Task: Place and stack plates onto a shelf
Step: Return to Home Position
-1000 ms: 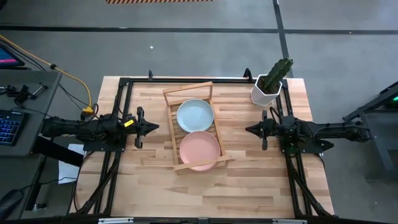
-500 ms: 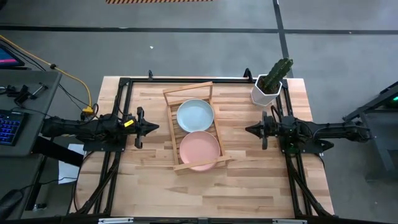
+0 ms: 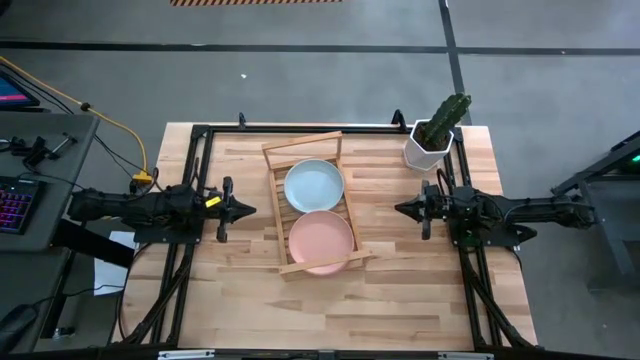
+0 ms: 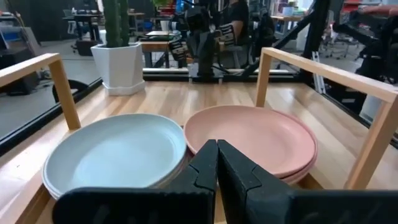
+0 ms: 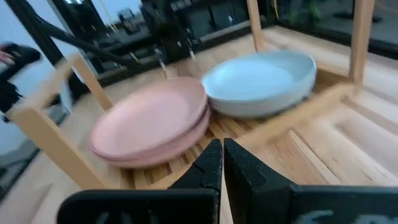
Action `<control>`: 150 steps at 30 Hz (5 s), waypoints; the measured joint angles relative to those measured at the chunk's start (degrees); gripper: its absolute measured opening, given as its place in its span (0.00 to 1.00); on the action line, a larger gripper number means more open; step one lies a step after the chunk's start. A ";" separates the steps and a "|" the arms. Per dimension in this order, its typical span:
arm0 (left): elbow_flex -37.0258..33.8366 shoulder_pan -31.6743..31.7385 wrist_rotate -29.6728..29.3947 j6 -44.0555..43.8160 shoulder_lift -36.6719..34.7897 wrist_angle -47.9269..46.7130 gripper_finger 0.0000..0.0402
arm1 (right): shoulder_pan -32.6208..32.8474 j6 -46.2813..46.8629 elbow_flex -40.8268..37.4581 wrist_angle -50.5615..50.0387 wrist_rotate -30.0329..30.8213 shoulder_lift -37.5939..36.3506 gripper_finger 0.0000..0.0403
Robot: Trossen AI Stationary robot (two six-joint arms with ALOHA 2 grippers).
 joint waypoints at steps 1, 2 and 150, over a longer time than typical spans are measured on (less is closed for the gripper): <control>0.00 0.00 0.00 0.00 -0.20 0.00 0.00 | 0.24 -0.01 -0.01 0.02 -0.01 -1.13 0.00; 0.00 0.00 0.00 0.00 -0.49 0.13 0.00 | 0.48 -0.02 -0.02 0.02 -0.01 -2.69 0.00; -0.06 0.00 0.42 0.02 -6.14 0.07 0.00 | 1.52 -1.48 -0.04 0.13 0.05 -11.90 0.00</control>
